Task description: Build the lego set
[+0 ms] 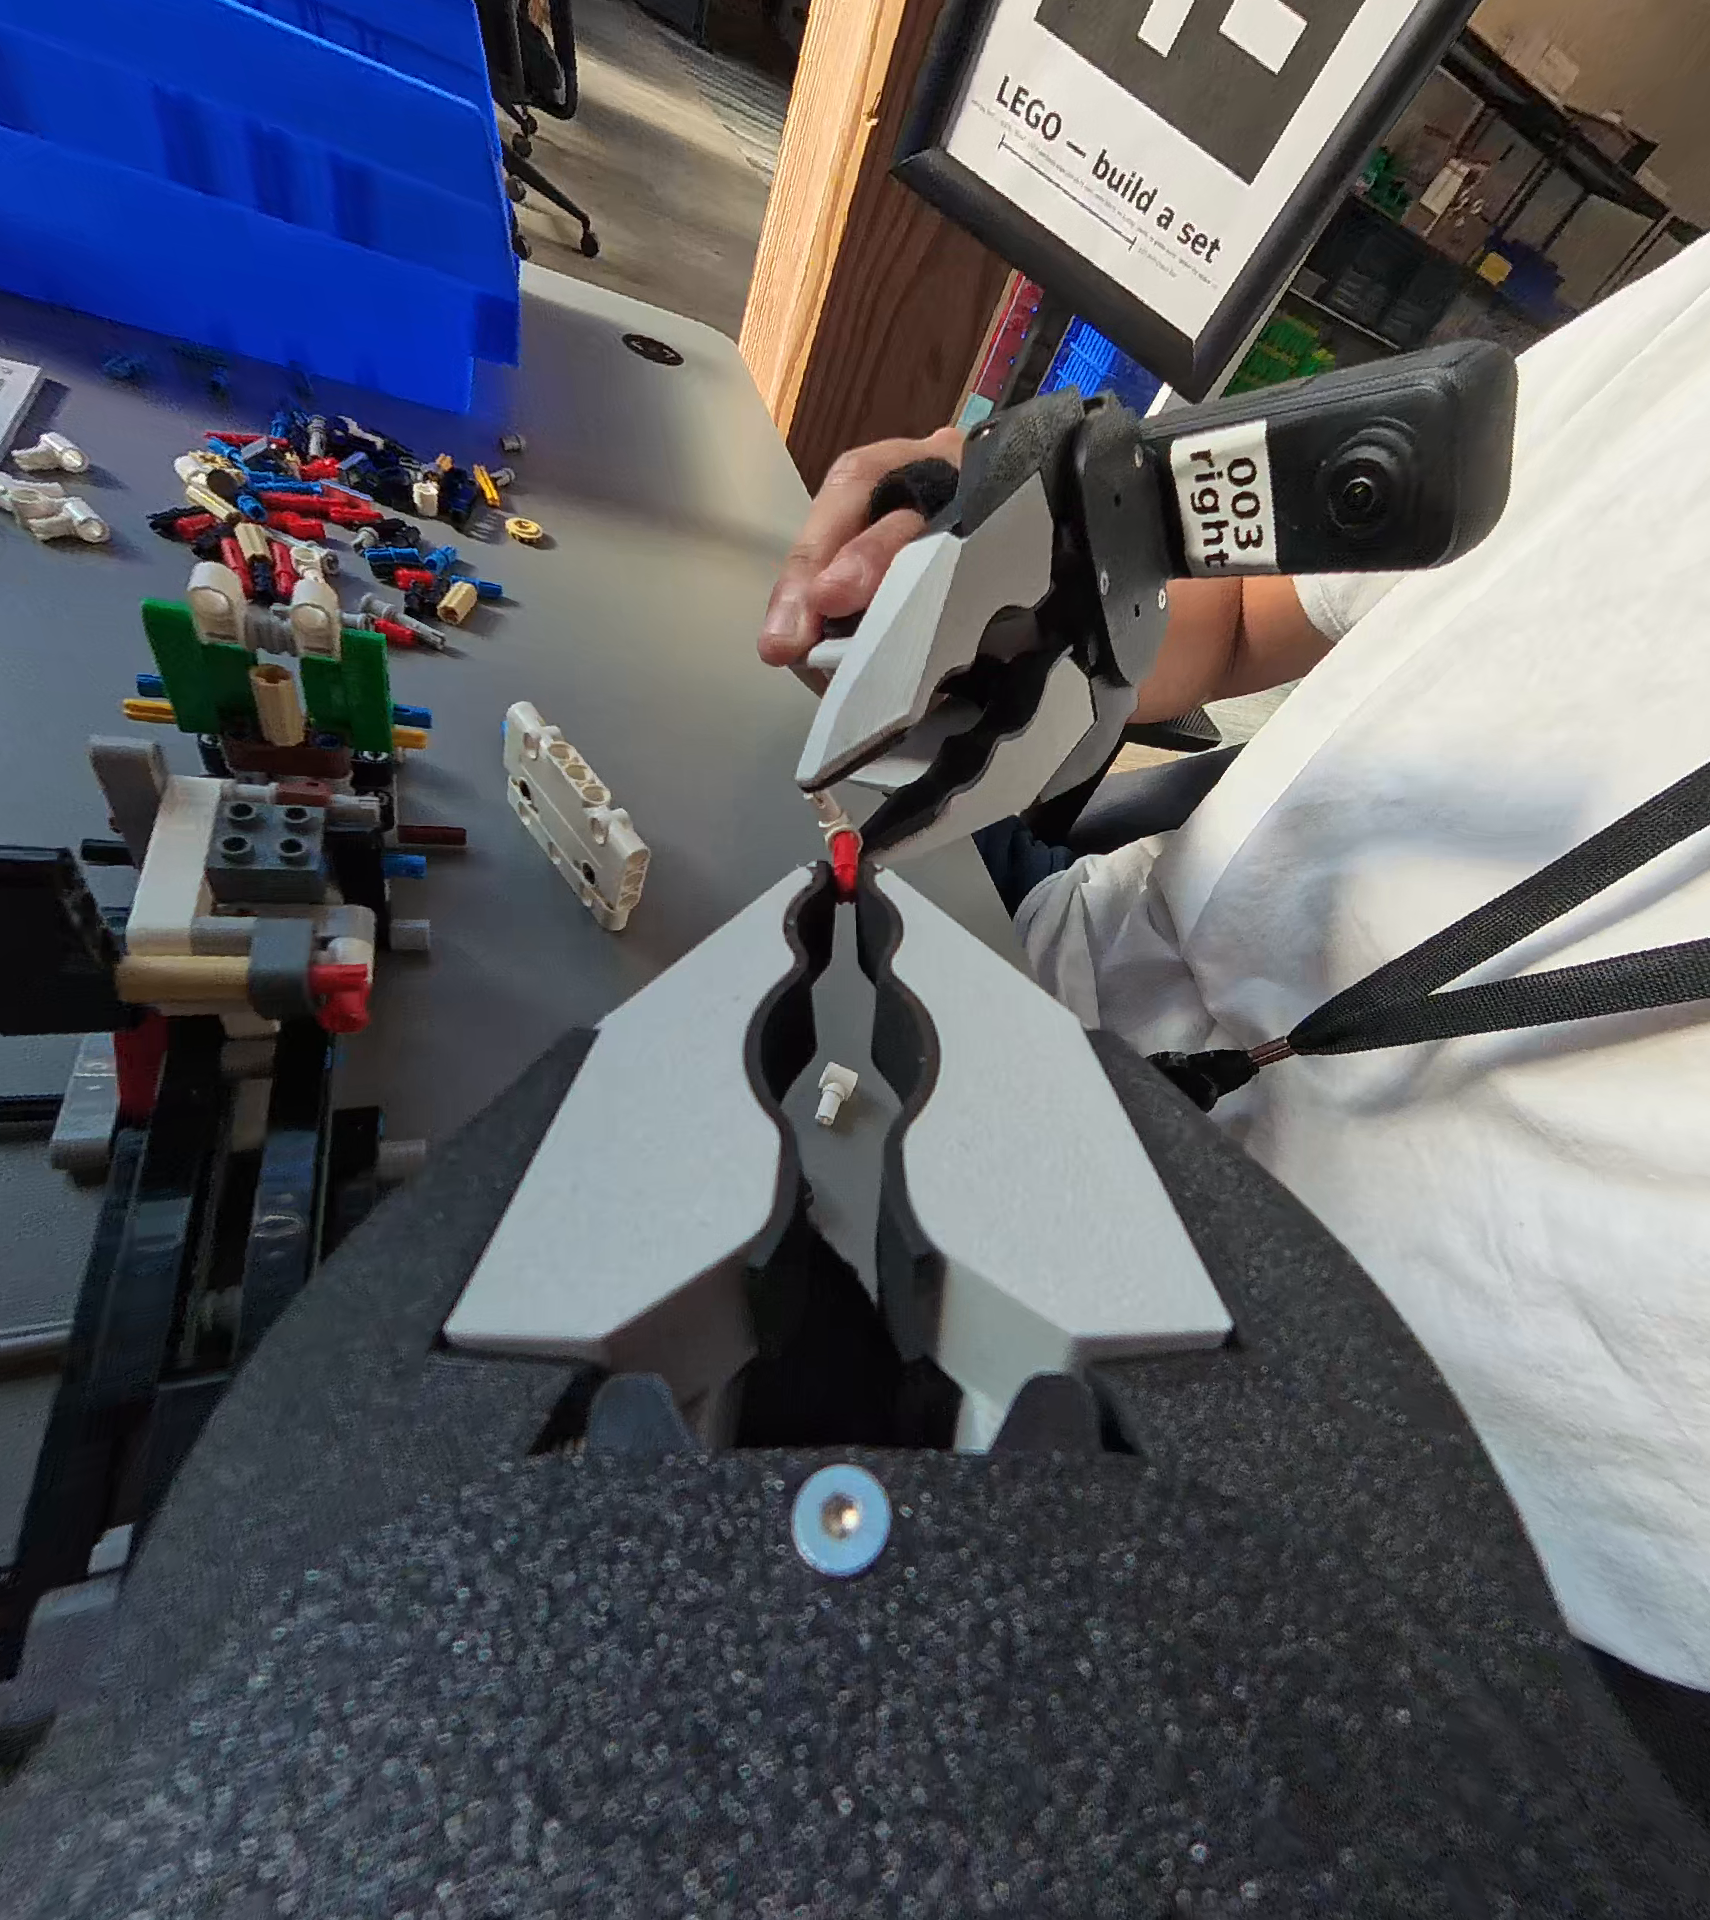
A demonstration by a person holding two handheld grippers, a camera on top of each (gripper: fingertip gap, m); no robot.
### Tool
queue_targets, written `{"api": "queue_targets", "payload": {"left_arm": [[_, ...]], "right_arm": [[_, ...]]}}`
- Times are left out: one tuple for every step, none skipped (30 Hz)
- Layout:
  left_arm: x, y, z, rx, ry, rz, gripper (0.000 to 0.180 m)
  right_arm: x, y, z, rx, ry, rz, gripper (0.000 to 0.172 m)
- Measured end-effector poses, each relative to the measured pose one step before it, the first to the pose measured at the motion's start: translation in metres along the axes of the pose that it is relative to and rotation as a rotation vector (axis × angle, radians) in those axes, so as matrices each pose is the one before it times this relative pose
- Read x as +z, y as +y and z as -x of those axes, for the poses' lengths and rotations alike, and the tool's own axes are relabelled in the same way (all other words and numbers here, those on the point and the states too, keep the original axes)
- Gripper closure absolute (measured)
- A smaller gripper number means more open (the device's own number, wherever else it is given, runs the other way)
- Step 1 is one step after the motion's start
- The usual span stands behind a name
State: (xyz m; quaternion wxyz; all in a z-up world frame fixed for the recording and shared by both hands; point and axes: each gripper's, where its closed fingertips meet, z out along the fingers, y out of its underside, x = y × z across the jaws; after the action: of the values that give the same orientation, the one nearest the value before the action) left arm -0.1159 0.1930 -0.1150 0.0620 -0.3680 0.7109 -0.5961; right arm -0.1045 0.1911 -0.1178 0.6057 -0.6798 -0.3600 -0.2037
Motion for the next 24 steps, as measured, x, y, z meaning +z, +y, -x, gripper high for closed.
{"api": "queue_targets", "payload": {"left_arm": [[0.00025,0.00092,0.00017,-0.0056,0.0027,0.0031,0.179],[0.00044,0.00073,-0.00007,-0.0057,0.0045,0.0021,0.179],[0.00057,0.00114,0.00038,-0.0047,0.0013,0.0048,0.179],[0.00029,0.00099,0.00084,0.0003,-0.0028,0.0040,0.179],[-0.00018,-0.00011,0.00011,0.0062,-0.0017,-0.0015,0.179],[-0.00062,-0.00150,-0.00001,0.0105,-0.0045,-0.0077,0.179],[-0.00057,-0.00152,-0.00005,0.0227,-0.0118,-0.0060,0.179],[-0.00014,-0.00047,0.00065,0.0377,-0.0233,0.0042,0.179],[0.00008,0.00044,0.00117,0.0414,-0.0307,0.0129,0.179],[0.00028,0.00076,0.00061,0.0381,-0.0274,0.0163,0.179],[0.00007,-0.00026,-0.00002,0.0276,-0.0185,0.0084,0.179],[0.00019,-0.00030,0.00025,0.0147,-0.0144,0.0045,0.179],[0.00073,0.00113,0.00050,0.0087,-0.0103,0.0096,0.179],[0.00081,0.00170,0.00082,0.0090,-0.0095,0.0100,0.179],[0.00070,0.00143,0.00062,0.0055,-0.0070,0.0088,0.179],[0.00050,0.00067,0.00069,0.0017,-0.0078,0.0054,0.179],[0.00077,0.00154,0.00066,0.0053,-0.0087,0.0122,0.179],[0.00114,0.00299,0.00142,0.0081,-0.0155,0.0222,0.179],[0.00200,0.00361,0.00121,0.0103,-0.0178,0.0248,0.179],[0.00214,0.00413,0.00070,0.0098,-0.0143,0.0286,0.179],[0.00211,0.00384,-0.00003,0.0070,-0.0078,0.0272,0.179],[0.00200,0.00274,-0.00122,-0.0016,0.0023,0.0180,0.179],[0.00239,0.00275,-0.00200,-0.0138,0.0131,0.0150,0.179],[0.00230,0.00279,-0.00235,-0.0200,0.0212,0.0119,0.179]], "right_arm": [[0.00055,0.00069,0.00153,-0.0239,0.0037,0.0068,0.158],[0.00030,0.00036,0.00170,-0.0299,0.0050,0.0040,0.158],[0.00045,0.00081,0.00173,-0.0204,0.0023,0.0069,0.158],[0.00067,0.00092,0.00072,-0.0032,-0.0016,0.0075,0.158],[-0.00001,-0.00025,-0.00026,0.0171,-0.0079,-0.0029,0.158],[-0.00049,-0.00099,-0.00226,0.0403,-0.0092,-0.0114,0.158],[-0.00052,-0.00069,-0.00260,0.0495,-0.0138,-0.0106,0.158],[-0.00050,-0.00002,-0.00235,0.0398,-0.0105,-0.0081,0.158],[0.00038,0.00144,-0.00050,0.0321,-0.0162,0.0009,0.158],[0.00044,0.00154,0.00011,0.0217,-0.0143,0.0058,0.158],[-0.00015,-0.00058,-0.00033,0.0057,-0.0017,-0.0051,0.158],[0.00037,0.00081,0.00023,0.0001,-0.0001,0.0047,0.158],[0.00075,0.00180,0.00079,-0.0016,-0.0042,0.0103,0.158],[0.00058,0.00147,0.00035,-0.0044,-0.0002,0.0083,0.158],[0.00068,0.00168,0.00120,-0.0031,-0.0044,0.0093,0.158],[0.00073,0.00146,0.00042,-0.0012,-0.0006,0.0096,0.158],[0.00094,0.00186,0.00104,0.0008,-0.0049,0.0108,0.158],[0.00191,0.00306,0.00205,0.0049,-0.0112,0.0188,0.158],[0.00227,0.00428,0.00234,0.0023,-0.0117,0.0289,0.158],[0.00213,0.00425,0.00240,-0.0017,-0.0077,0.0288,0.158],[0.00177,0.00329,0.00337,0.0039,-0.0124,0.0253,0.158],[0.00140,0.00280,0.00369,0.0156,-0.0186,0.0240,0.158],[0.00117,0.00296,0.00488,0.0284,-0.0308,0.0293,0.158],[0.00012,0.00222,0.00412,0.0230,-0.0248,0.0246,0.158]]}}
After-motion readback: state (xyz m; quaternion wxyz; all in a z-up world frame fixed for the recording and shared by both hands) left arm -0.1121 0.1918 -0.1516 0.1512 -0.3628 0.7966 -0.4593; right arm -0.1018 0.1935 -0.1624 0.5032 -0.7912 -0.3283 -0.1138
